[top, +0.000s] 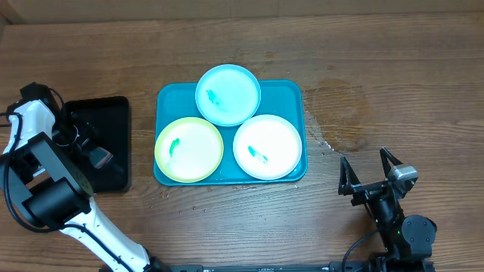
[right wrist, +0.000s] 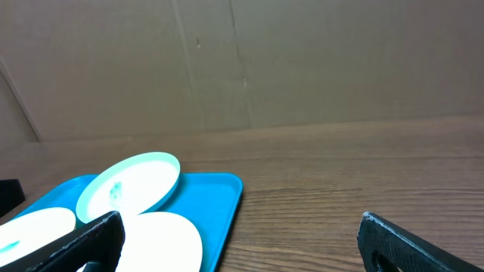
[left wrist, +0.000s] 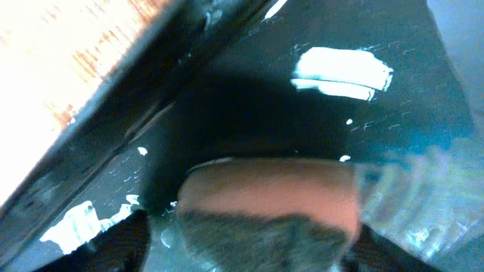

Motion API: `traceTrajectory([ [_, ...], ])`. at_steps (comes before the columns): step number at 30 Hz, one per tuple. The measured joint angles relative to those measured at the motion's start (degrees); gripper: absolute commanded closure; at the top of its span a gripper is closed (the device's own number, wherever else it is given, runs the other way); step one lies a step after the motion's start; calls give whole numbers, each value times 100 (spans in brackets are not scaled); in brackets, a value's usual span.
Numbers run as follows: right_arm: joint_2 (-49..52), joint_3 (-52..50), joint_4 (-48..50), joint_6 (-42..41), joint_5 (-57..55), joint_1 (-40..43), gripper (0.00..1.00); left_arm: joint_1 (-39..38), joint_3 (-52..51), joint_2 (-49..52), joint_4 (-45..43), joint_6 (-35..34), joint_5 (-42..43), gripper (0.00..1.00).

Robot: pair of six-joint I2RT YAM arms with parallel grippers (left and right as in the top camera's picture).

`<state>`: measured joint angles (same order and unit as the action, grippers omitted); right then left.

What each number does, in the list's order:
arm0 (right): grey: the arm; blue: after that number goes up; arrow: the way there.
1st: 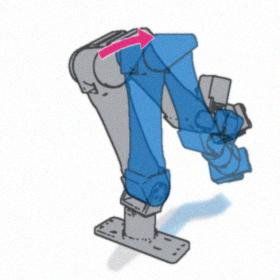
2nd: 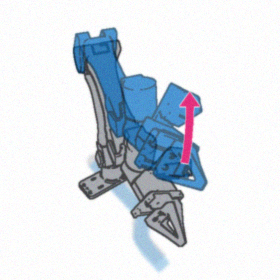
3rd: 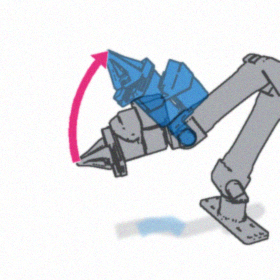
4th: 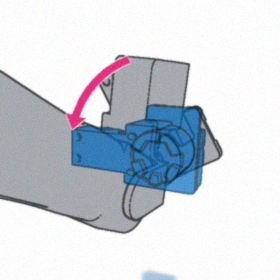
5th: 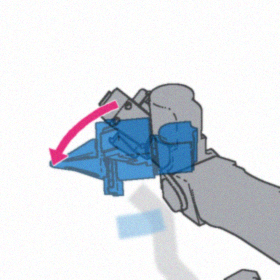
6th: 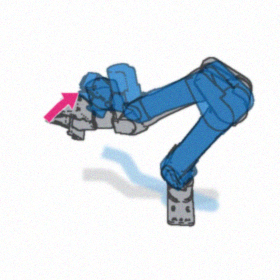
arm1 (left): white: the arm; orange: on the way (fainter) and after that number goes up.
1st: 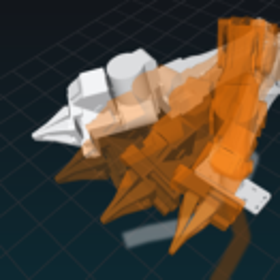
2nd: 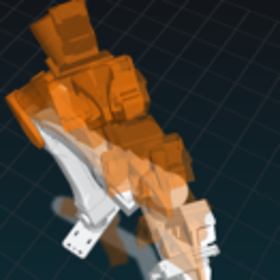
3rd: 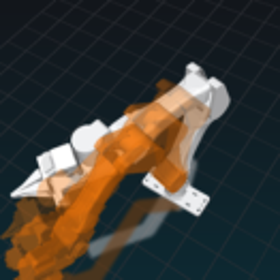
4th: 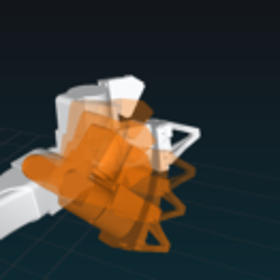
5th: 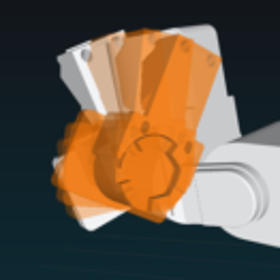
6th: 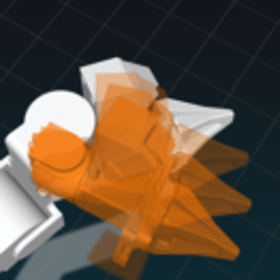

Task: Clean dirty plates on tray and stack at the side
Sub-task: 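Move the left gripper to the black tray and grasp the sponge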

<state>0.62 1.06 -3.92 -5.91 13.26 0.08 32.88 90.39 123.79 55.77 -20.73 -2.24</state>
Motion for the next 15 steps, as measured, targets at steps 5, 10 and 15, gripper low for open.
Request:
traceTrajectory([
  [5, 0, 0, 2, -2, 0, 0, 0, -24, 0, 9, -120, 31, 55, 96],
  [10, 0, 0, 2, 0, 0, 0, 0, -22, 9, 11, 20, 105, 22, 0],
  [15, 0, 0, 0, -4, 0, 0, 0, 33, 11, 11, 393, 116, 157, 0],
])
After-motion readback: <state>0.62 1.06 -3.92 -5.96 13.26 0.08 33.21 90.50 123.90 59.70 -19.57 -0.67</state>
